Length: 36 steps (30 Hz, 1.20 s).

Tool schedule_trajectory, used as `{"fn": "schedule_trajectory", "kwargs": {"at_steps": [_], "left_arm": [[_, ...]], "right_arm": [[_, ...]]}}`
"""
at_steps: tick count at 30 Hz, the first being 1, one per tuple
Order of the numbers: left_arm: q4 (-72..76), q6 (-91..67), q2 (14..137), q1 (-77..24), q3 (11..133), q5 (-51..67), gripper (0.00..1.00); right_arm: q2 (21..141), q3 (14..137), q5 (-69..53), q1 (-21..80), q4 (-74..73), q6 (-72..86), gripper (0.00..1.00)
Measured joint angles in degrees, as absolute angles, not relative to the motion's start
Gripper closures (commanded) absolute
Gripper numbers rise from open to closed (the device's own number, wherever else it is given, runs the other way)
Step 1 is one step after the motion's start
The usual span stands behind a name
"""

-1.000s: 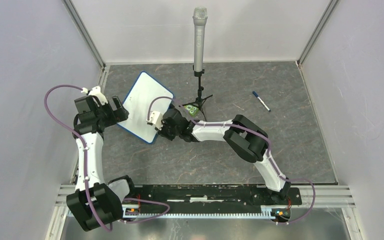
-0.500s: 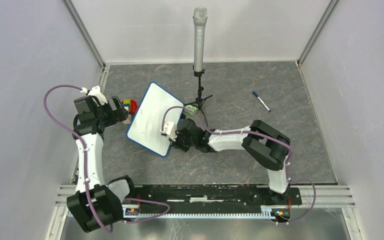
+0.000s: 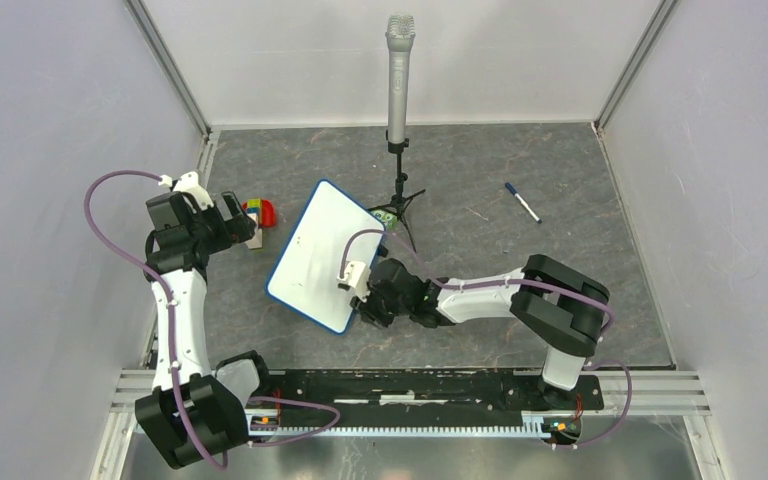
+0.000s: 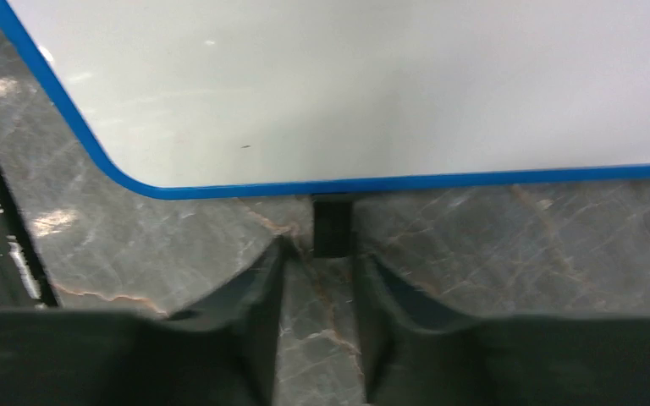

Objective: Write a sentence on the whiteboard
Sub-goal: Move the whiteboard stand to the center of the board.

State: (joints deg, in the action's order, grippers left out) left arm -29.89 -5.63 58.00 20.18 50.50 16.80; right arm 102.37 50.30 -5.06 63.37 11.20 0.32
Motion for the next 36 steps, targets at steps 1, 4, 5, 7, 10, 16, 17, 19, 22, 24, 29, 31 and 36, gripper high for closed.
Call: {"fn": "schedule_trajectory", "kwargs": {"at_steps": [1,4,5,7,10,16,17,19,22,24,29,31,36], "left_arm": [[-29.89,-5.63,57.95,20.18,50.50,16.78,0.00],[-29.89,-5.65,57.95,20.18,50.50,16.80,0.00],[-29.87,-5.65,57.95,20.18,50.50,16.80,0.00],[-29.89,-5.65,57.95,20.18,50.50,16.78,0.00],[-29.89,-5.67,57.95,20.18,50.50,16.80,0.00],[-29.89,-5.67,57.95,20.18,50.50,17.12,0.00],[-29.89,-5.67,57.95,20.18,50.50,17.19,0.00],[-29.87,-5.67,57.95,20.18,50.50,17.69,0.00],[-29.87,-5.67,57.95,20.18,50.50,18.24,0.00],[-29.87,-5.67,57.93,20.18,50.50,18.37,0.00],[-29.87,-5.67,57.93,20.18,50.50,18.44,0.00],[-29.87,-5.67,57.91,20.18,50.50,18.48,0.00],[-29.87,-5.67,57.10,20.18,50.50,18.63,0.00]], "right_arm": [[102.17,50.06,-5.08,63.64,11.11,1.23,0.49],[101.89,49.76,-5.74,64.55,10.76,2.74,0.43],[101.71,49.69,-5.91,64.82,10.63,2.94,0.42],[101.16,49.28,-6.46,65.17,10.48,2.98,0.38],[99.20,48.03,-8.21,65.43,9.52,2.09,0.39],[92.64,47.59,-13.45,63.61,7.11,-2.22,0.39],[91.81,47.86,-14.22,62.48,6.44,-2.96,0.41],[90.70,48.31,-14.98,59.35,5.41,-4.45,0.44],[90.65,49.74,-13.02,54.96,3.14,-6.85,0.45],[91.77,51.94,-11.07,52.95,0.80,-8.47,0.45],[97.60,58.61,-8.58,50.83,-2.39,-12.01,0.46],[99.53,59.99,-8.16,50.30,-2.94,-13.23,0.44],[103.59,62.17,-6.96,49.08,-4.67,-16.01,0.40]]}}
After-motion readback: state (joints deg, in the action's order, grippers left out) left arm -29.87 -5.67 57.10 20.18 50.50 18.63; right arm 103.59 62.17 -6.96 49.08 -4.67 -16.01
